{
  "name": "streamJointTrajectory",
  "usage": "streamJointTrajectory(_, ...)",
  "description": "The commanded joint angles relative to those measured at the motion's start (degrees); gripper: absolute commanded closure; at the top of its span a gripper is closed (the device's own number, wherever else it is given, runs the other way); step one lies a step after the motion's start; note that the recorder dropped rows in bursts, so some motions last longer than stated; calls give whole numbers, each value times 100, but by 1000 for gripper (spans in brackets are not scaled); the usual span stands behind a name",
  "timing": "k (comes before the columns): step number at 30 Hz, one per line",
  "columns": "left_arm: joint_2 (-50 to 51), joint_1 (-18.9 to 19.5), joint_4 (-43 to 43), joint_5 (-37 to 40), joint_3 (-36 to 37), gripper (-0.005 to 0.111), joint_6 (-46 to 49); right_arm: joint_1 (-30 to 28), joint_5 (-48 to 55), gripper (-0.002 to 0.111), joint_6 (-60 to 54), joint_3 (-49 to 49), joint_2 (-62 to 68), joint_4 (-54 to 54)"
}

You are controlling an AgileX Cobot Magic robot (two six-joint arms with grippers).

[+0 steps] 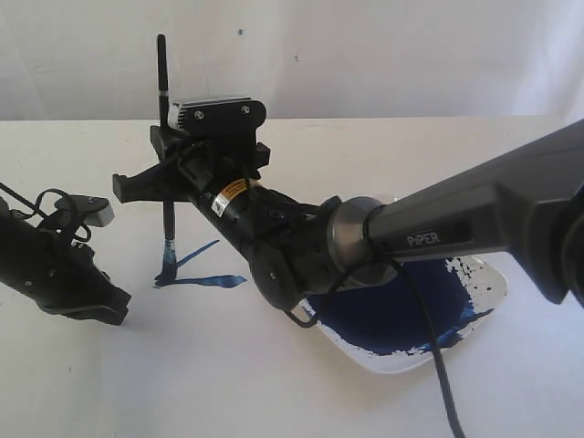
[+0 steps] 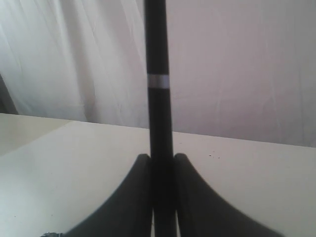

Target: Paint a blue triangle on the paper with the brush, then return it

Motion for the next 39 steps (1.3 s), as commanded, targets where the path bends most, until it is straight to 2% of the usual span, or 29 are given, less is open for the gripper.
streamJointTrajectory(1,-11,-8,-37,101,52,107,15,-6,53,108,-138,17,-160,203)
streamJointTrajectory(8,-11,-8,-37,111,52,107,15,-6,308,108,-165,45,-584,231)
streamJointTrajectory(11,-11,-8,-37,159,52,107,15,-46,952,108,-896,45,-930,231)
streamJointTrajectory(12,-11,-8,-37,169,52,107,15,-137,1199,108,-1209,45,-1044,311)
streamJointTrajectory(16,-11,-8,-37,169,52,107,15,-407,1400,108,-1293,45,-1089,1153)
streamJointTrajectory(19,-11,-8,-37,130,52,107,15,-618,1785,108,-1305,45,-1089,1175)
streamJointTrajectory(23,-11,-8,-37,105,52,107,15,-631,1092,108,-1223,-23,-898,1164)
streamJointTrajectory(39,-11,-8,-37,105,52,107,15,-631,763,108,-880,-708,-152,1500)
